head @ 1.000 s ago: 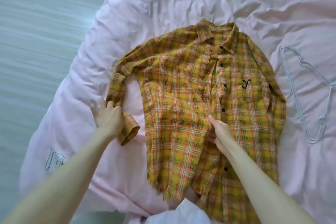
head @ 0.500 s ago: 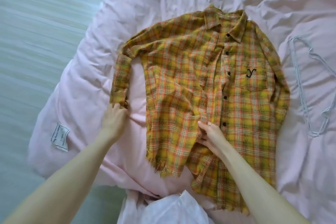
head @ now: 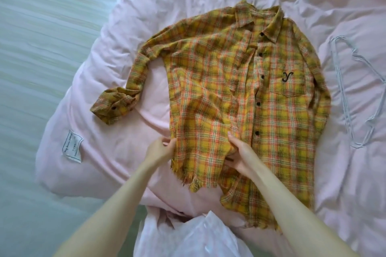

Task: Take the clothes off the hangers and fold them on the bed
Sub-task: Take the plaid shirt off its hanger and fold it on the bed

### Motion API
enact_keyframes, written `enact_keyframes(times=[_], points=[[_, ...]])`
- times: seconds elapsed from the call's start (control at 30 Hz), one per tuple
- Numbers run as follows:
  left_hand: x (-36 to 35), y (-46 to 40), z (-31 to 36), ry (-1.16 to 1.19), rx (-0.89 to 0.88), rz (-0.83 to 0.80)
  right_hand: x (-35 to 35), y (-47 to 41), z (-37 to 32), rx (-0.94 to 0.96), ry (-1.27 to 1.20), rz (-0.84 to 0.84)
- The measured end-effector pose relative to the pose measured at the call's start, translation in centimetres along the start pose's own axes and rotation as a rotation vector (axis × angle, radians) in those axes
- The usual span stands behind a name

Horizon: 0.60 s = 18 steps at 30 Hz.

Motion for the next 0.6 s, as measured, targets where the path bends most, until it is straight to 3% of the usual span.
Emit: enact_keyframes(times=[0.13, 0.27, 0.4, 0.6], points=[[-1.5, 0.4, 0.2, 0.428, 0.039, -0.069, 0.4, 0.7, 1.1, 0.0, 0.158, -0.02], [1.5, 0.2, -0.5, 0.553, 0.041, 0.13, 0.8, 1.3, 1.4, 0.11, 0.185, 0.111], [4.9, 0.0, -3.9, 0.579, 0.116, 0.289, 0.2, 2.2, 1.0, 0.276, 0.362, 0.264], [7.4, 0.2, -7.5, 0.315, 0.139, 0.345, -0.7, 2.7, 2.3, 0.367, 0.562, 0.341]])
Point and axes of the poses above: each hand's wrist, its own y-axis away from the middle knuckle, its own x-axis out of the back of the hand, z = x × y, the point moved 7 cm from there along -y, towards the middle knuckle, and after that the axes turned 14 degrees about -y, right-handed, at the moved point
